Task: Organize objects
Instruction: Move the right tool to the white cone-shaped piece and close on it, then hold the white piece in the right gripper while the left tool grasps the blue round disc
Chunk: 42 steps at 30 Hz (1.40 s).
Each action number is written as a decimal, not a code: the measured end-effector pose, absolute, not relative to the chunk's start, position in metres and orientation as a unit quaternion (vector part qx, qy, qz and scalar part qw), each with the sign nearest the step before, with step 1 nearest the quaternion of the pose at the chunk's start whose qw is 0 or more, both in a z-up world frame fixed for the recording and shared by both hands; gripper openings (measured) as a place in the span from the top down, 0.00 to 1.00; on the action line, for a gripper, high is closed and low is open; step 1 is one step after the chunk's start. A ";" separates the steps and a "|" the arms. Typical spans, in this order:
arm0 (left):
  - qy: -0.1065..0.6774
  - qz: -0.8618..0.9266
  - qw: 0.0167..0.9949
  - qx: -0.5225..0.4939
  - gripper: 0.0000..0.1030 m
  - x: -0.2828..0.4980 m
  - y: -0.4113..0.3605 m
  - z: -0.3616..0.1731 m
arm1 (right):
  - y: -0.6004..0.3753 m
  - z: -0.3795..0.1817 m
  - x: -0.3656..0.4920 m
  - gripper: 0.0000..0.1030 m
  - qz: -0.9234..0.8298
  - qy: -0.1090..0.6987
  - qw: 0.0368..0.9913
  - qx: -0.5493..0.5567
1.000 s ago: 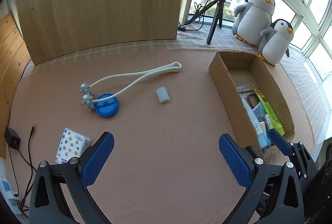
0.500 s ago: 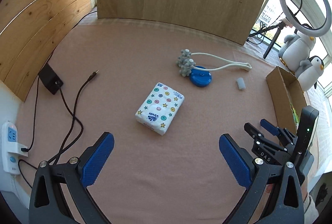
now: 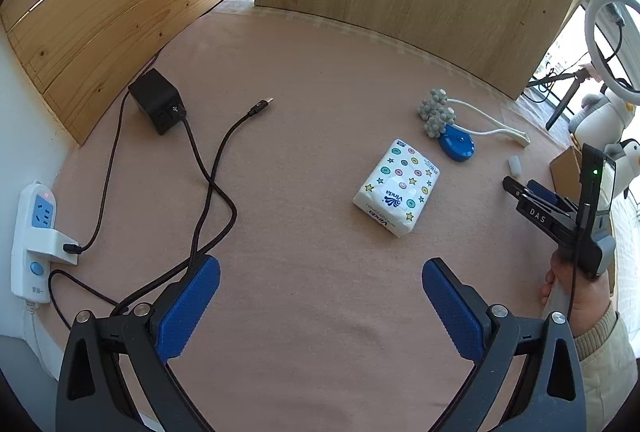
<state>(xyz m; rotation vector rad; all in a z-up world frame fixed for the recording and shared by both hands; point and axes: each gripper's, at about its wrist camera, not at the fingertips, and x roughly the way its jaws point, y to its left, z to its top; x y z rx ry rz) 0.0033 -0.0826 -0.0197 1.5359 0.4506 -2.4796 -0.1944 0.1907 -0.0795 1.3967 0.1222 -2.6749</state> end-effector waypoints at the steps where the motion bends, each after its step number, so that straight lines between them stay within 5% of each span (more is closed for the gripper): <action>1: 0.155 -0.836 0.094 0.519 0.01 0.003 -0.083 -0.020 | 0.189 -0.079 -0.198 0.47 -0.885 0.043 0.061 0.460; 4: 0.164 -0.834 0.076 0.522 0.01 -0.001 -0.079 -0.021 | 0.188 -0.079 -0.209 0.56 -0.885 0.038 0.065 0.459; 6: 0.169 -0.833 0.056 0.524 0.00 -0.006 -0.069 -0.021 | 0.189 -0.078 -0.214 0.87 -0.886 0.038 0.064 0.458; 16: 0.171 -0.822 -0.091 0.536 0.00 -0.078 0.038 -0.060 | 0.204 -0.075 -0.155 0.96 -0.883 0.026 0.071 0.463; 28: 0.107 -0.853 -0.046 0.508 0.01 -0.174 0.070 -0.096 | 0.233 -0.071 -0.028 0.95 -0.878 -0.033 0.057 0.475; 34: 0.089 -0.862 -0.021 0.499 0.22 -0.191 0.066 -0.097 | 0.234 -0.071 -0.030 0.95 -0.882 -0.036 0.062 0.465; 42: 0.102 -0.859 -0.015 0.501 0.27 -0.158 0.067 -0.094 | 0.236 -0.074 -0.026 0.95 -0.889 -0.049 0.062 0.452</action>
